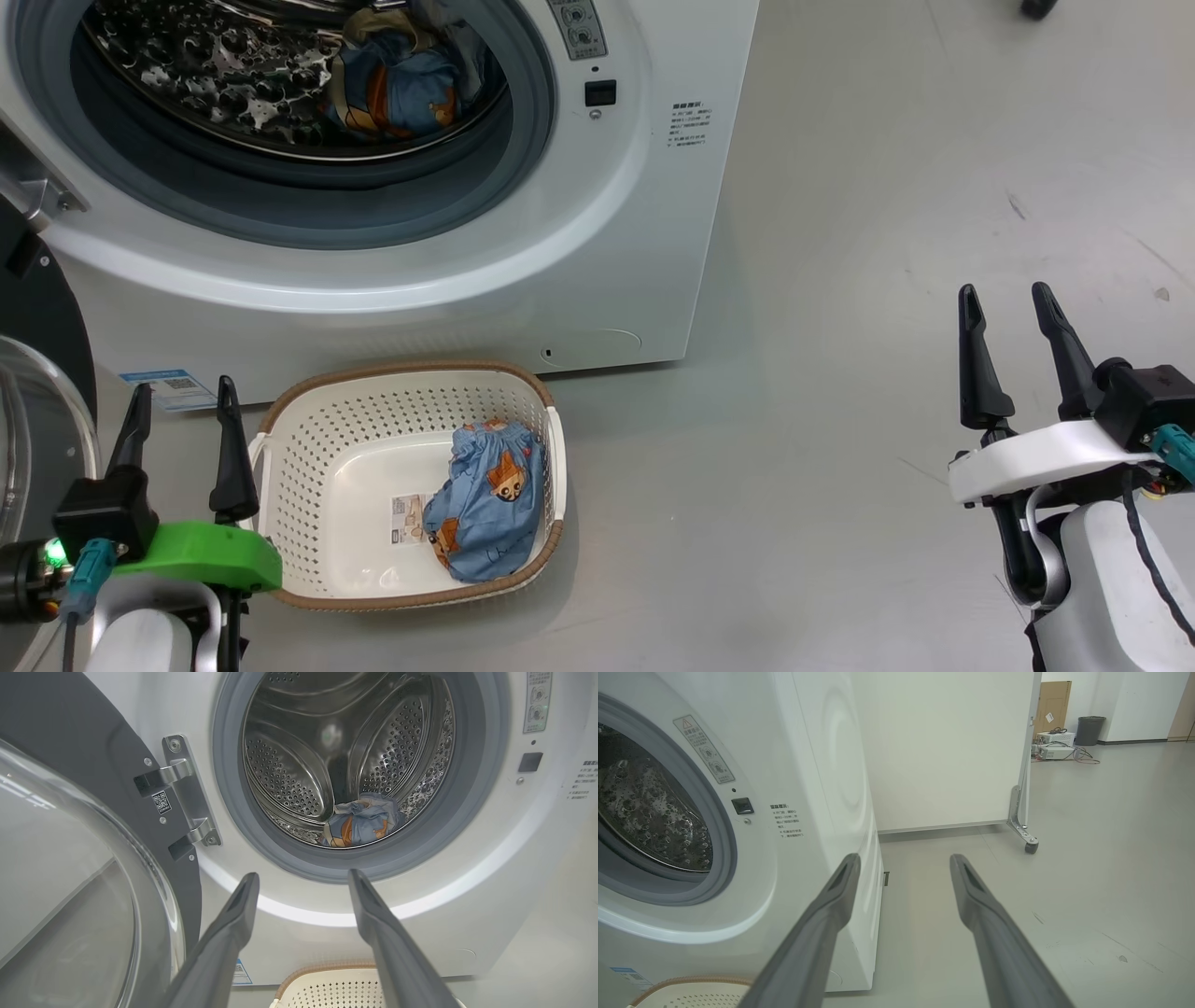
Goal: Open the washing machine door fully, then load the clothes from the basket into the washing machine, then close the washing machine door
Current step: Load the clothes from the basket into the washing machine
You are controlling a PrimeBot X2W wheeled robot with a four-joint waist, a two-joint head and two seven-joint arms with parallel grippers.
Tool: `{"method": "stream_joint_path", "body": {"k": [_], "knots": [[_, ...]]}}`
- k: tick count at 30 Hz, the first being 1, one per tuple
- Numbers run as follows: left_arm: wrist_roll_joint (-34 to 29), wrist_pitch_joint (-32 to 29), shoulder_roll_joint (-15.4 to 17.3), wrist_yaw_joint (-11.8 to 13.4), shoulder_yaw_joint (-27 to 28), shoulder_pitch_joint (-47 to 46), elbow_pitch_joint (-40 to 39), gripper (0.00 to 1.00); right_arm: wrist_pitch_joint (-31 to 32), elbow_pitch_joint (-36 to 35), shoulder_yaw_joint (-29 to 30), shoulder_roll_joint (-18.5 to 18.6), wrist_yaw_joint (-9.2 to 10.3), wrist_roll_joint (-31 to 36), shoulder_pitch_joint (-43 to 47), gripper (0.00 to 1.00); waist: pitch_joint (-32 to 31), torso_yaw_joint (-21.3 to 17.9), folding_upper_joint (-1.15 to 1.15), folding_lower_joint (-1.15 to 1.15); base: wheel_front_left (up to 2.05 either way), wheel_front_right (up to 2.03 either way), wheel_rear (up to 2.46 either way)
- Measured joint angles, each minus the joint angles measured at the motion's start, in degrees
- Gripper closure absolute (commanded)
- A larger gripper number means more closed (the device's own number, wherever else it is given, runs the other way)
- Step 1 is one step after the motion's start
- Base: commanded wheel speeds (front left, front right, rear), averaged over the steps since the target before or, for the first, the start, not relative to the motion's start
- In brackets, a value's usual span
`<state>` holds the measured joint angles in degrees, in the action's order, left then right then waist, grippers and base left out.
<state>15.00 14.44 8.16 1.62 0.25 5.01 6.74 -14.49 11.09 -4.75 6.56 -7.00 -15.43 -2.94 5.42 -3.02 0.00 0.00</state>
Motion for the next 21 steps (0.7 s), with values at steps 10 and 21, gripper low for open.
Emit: {"method": "stream_joint_path", "body": {"k": [10,21], "knots": [[0.0,0.0,-0.2,-0.1,0.0,0.0,0.0,0.00,0.0,0.2,-0.3,-0.1,0.00,0.0,0.0,0.00,1.0,0.4,0.00,0.00,0.00,0.00,0.00],[0.1,0.0,-0.9,-0.3,-0.5,0.0,-0.1,0.00,0.0,0.1,-0.3,0.0,0.00,0.0,0.0,0.00,3.9,0.7,0.00,0.00,0.00,0.00,0.00]]}}
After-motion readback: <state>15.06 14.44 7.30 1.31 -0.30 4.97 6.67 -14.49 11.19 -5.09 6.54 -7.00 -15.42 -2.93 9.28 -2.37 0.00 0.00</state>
